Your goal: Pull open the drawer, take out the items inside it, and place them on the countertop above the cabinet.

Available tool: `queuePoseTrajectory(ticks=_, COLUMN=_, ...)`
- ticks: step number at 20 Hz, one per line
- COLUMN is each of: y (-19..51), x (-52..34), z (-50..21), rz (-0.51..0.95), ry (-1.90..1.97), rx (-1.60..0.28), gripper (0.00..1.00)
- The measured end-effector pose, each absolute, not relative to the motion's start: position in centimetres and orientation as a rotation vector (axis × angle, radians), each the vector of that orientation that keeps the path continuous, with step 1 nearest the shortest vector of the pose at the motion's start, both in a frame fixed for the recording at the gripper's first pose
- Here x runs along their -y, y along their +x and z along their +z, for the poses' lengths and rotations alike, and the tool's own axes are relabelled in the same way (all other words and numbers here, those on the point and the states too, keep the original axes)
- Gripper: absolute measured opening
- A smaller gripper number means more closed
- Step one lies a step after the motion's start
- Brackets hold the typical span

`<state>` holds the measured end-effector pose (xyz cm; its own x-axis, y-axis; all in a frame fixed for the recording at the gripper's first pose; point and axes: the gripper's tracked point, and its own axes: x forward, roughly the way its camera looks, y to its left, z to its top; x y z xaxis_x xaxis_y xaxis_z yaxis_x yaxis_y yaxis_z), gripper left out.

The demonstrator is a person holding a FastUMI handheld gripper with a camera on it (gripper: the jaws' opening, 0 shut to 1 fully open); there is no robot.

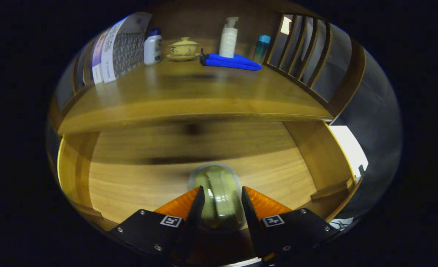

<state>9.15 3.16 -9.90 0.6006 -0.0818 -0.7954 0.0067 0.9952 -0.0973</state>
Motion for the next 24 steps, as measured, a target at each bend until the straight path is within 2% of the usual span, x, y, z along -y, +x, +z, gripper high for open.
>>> queuePoseTrajectory(ticks=4, y=8.8, x=-2.9, z=-9.5, rz=-0.072, ry=-0.095, rx=-0.910, gripper=0.26)
queuePoseTrajectory(ticks=7, y=9.3, x=-2.8, z=-8.7, rz=-0.096, ry=-0.075, rx=-0.854, gripper=0.19)
queuePoseTrajectory(ticks=15, y=9.3, x=-1.4, z=-4.8, rz=-0.175, ry=0.111, rx=-0.696, gripper=0.18)
queuePoseTrajectory(ticks=24, y=8.9, x=0.8, z=1.0, rz=-0.210, ry=0.125, rx=-0.549, gripper=0.18)
